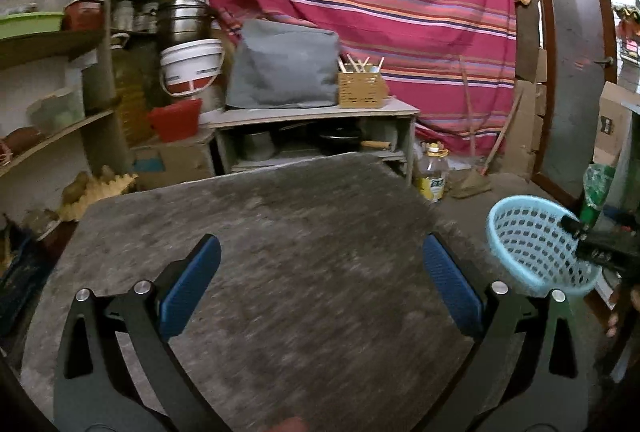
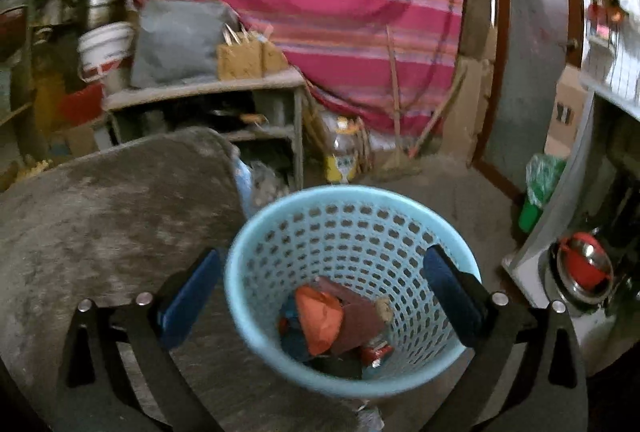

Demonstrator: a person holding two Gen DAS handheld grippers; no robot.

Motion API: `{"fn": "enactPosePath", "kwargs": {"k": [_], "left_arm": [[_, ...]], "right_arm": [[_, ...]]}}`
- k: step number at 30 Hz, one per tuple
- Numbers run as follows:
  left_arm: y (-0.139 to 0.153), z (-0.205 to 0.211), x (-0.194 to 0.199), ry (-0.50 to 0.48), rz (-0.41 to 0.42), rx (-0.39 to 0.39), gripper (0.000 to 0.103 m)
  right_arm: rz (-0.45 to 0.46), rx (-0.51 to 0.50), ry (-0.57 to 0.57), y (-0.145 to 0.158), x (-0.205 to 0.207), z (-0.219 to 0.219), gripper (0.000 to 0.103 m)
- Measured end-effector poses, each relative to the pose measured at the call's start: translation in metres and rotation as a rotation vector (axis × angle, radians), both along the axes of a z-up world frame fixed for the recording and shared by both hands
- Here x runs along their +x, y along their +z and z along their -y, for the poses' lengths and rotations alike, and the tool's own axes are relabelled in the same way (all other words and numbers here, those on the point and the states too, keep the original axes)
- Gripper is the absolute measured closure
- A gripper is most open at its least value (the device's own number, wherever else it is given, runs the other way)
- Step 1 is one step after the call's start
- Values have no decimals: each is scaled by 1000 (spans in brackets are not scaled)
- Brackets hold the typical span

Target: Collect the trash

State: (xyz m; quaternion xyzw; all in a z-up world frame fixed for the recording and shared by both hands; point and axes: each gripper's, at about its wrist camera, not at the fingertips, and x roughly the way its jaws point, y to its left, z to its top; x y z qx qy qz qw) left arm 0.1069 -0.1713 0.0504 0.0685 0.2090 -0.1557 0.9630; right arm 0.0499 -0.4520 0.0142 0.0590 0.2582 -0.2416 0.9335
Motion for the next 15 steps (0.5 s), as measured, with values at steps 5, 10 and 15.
{"fn": "enactPosePath", "kwargs": {"k": [5, 10, 15], "left_arm": [[-3, -42, -27, 50, 15, -5, 5], [-13, -77, -51, 106, 8, -25, 5], [-26, -104, -73, 113, -14, -37, 5]], "right_arm": [[104, -69, 82, 14, -36, -55, 4], [194, -107, 172, 21, -70, -108, 4], [232, -38, 210, 14, -89, -138, 4]]}}
